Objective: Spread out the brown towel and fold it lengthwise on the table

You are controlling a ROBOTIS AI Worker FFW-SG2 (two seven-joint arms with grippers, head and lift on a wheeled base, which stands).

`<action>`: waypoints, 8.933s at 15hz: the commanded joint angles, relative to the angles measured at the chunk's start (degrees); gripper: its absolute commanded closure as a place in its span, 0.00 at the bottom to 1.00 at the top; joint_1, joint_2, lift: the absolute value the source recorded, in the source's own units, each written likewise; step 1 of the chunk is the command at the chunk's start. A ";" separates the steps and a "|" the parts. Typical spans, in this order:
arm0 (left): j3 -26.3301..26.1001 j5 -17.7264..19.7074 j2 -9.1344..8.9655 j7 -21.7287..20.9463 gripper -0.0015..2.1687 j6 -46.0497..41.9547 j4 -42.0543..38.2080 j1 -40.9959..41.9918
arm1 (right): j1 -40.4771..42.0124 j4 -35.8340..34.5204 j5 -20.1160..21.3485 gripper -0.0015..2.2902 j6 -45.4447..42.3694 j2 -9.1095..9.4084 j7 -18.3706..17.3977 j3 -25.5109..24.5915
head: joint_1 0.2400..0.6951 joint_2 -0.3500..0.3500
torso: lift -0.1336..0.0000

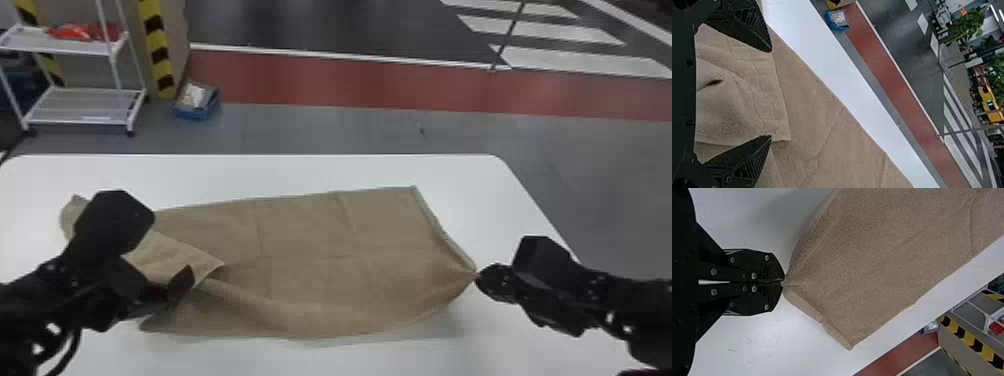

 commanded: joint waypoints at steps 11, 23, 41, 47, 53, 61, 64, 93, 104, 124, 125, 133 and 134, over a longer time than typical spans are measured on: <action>-13.93 -1.31 -5.99 4.51 0.46 17.11 17.22 -15.35 | 0.91 0.01 0.78 0.68 1.07 0.45 0.37 0.44 | 1.00 0.10 | 0.07; 2.42 9.32 -5.38 16.64 0.77 15.88 -1.15 -1.99 | 1.26 -0.96 0.08 0.68 1.60 0.10 0.72 -0.96 | 1.00 0.19 | 0.07; 30.98 35.87 -7.66 30.00 0.77 10.61 -13.37 19.54 | 3.46 -4.65 -1.24 0.68 6.52 -0.78 1.95 -3.69 | 1.00 0.44 | 0.07; 32.21 37.45 -7.93 33.25 0.78 8.32 -11.17 19.45 | 6.97 -8.34 -1.50 0.68 5.82 -0.60 6.43 -5.09 | 1.00 0.48 | 0.07; 32.39 37.54 -8.02 37.29 0.77 9.55 -12.14 19.36 | 7.59 -9.83 -1.42 0.68 6.17 -0.43 6.52 -5.71 | 1.00 0.54 | 0.07; 27.20 36.04 -7.93 42.48 0.77 12.54 -12.23 11.63 | 5.04 -9.74 -1.15 0.68 7.58 -0.25 8.10 -6.76 | 1.00 0.54 | 0.07; 24.21 35.60 -7.93 44.67 0.77 14.65 -9.33 4.77 | 1.70 -9.13 -0.98 0.68 9.51 -0.16 8.98 -5.36 | 1.00 0.49 | 0.07; 17.01 34.02 -7.66 57.24 0.77 7.44 29.61 -24.23 | -28.27 15.04 6.93 0.68 29.55 -1.92 11.27 11.43 | 1.00 0.56 | 0.07; 16.92 34.11 -7.84 57.15 0.77 4.28 36.99 -28.45 | -35.48 26.20 9.39 0.68 29.38 -0.78 7.75 15.82 | 1.00 0.57 | 0.07; 15.16 34.11 -8.02 58.03 0.77 -3.28 43.85 -30.29 | -36.88 30.07 10.27 0.02 36.76 1.77 -9.39 18.20 | 1.00 0.54 | 0.07; 15.16 34.11 -8.02 58.03 0.77 -3.46 43.94 -30.38 | -36.88 30.16 10.27 0.02 36.93 1.77 -10.88 18.28 | 1.00 0.53 | 0.07; 15.07 34.11 -8.02 57.77 0.77 -4.69 45.17 -30.64 | -38.03 33.94 9.13 0.03 38.16 3.79 -26.70 20.22 | 1.00 0.48 | 0.07; 14.90 34.11 -8.02 57.86 0.77 -4.69 45.17 -30.56 | -37.76 33.85 9.13 0.03 38.69 3.79 -26.79 20.22 | 1.00 0.48 | 0.07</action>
